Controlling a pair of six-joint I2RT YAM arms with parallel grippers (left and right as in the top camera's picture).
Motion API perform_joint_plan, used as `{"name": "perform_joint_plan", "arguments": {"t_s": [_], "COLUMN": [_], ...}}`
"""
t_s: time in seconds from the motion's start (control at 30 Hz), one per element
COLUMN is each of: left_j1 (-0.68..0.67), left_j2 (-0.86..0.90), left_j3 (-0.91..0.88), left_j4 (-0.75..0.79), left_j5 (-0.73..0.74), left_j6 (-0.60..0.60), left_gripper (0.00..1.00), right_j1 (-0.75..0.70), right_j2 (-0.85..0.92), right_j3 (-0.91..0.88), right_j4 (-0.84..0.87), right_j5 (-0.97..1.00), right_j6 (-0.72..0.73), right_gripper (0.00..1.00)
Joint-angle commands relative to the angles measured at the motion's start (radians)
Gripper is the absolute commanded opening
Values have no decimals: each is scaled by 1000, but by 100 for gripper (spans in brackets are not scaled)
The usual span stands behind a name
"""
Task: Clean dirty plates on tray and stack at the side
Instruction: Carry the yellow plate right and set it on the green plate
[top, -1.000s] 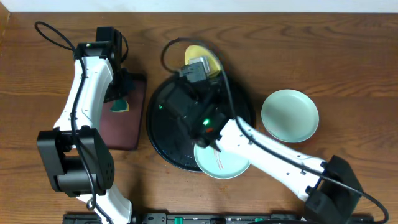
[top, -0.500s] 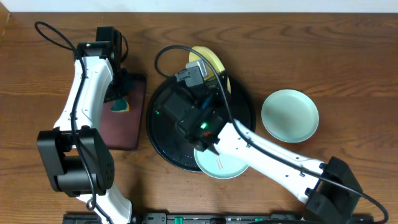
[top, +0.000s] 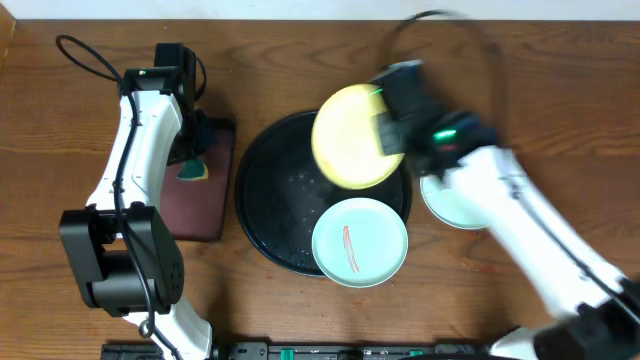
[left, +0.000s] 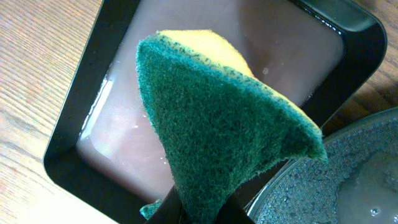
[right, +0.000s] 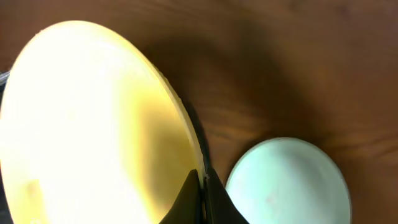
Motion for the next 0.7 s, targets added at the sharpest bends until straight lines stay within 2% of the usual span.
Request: {"name": "perform_joint_plan", "arguments": {"t_s": [0.0,0.1,0.27,0.47,0.6,0.67], "left_j1": [4,4,4,4,4,4], "left_j2": [8,8,8,8,8,8], "left_j3": [-7,-7,-8,-7,-8,-8], "left_j4": [1,1,2,2,2,2], "left_j5": [-5,-5,-5,-5,-5,-5], "left_j6": [8,8,8,8,8,8], "left_gripper": [7,7,7,7,7,7], "right_j1": [-195,-367,-594,-715,-734,-729], "right_j2": [-71,-76,-73,-73,-72,-71], "right_j3": [3,3,-33,-148,-257,-310], "right_j4": [-60,-146,-231,-200,-132,-89], "right_j5": [-342,-413,-352,-269,-273,-295], "right_j6": [54,54,53,53,53,53], "right_gripper": [1,1,1,1,1,4]}}
